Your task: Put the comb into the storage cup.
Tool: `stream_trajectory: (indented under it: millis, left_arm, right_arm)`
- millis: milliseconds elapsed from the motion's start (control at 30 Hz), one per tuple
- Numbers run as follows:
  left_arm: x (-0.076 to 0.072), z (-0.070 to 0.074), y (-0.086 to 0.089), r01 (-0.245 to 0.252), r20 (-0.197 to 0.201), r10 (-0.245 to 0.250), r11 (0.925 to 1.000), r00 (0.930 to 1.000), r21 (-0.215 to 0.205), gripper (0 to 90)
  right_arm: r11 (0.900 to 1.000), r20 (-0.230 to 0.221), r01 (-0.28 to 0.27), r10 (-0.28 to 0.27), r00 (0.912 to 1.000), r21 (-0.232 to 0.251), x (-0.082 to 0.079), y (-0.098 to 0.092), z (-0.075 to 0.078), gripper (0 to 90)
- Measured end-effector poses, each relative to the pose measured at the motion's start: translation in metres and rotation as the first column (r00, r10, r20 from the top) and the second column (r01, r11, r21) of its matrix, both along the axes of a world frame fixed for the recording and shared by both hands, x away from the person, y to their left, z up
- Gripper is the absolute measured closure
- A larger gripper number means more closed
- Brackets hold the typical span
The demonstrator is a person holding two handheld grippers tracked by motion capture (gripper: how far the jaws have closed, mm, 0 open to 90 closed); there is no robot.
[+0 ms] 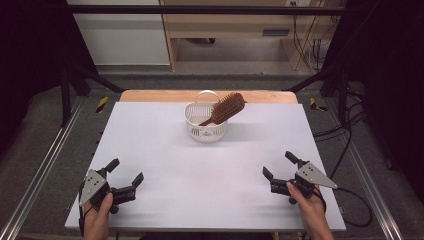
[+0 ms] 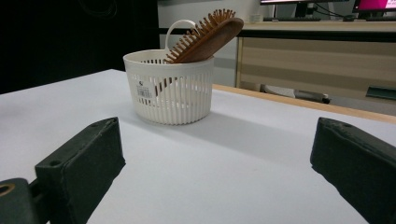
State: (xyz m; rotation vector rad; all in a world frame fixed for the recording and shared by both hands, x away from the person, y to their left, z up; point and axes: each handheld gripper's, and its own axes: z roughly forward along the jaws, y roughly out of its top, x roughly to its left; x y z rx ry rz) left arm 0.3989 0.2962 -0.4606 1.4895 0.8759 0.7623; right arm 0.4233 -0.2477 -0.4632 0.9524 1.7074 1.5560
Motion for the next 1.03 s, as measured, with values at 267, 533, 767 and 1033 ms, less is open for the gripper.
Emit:
stream_trajectory:
  millis: [267, 533, 767, 1033]
  left_arm:
    - [0.000, -0.001, -0.002, 0.016, -0.002, -0.016, 0.9998, 0.9999, -0.011, 1.0]
    - [0.000, -0.001, -0.003, 0.025, -0.007, -0.025, 0.9997, 0.9997, -0.003, 1.0]
    - [0.000, -0.001, -0.005, 0.030, -0.010, -0.030, 0.9995, 0.9995, -0.005, 1.1]
    - [0.001, -0.001, -0.006, 0.035, -0.014, -0.035, 0.9994, 0.9993, -0.003, 1.1]
  right_arm:
    - [1.000, -0.003, -0.027, 0.027, 0.9996, -0.009, 0.001, 0.006, -0.002, 2.9]
    - [0.999, -0.017, -0.039, 0.039, 0.9991, -0.004, 0.002, 0.010, -0.002, 3.0]
    - [0.999, -0.037, -0.048, 0.048, 0.9982, -0.014, 0.007, 0.016, -0.002, 3.3]
    - [0.998, -0.038, -0.060, 0.060, 0.9975, -0.009, 0.011, 0.024, -0.002, 3.5]
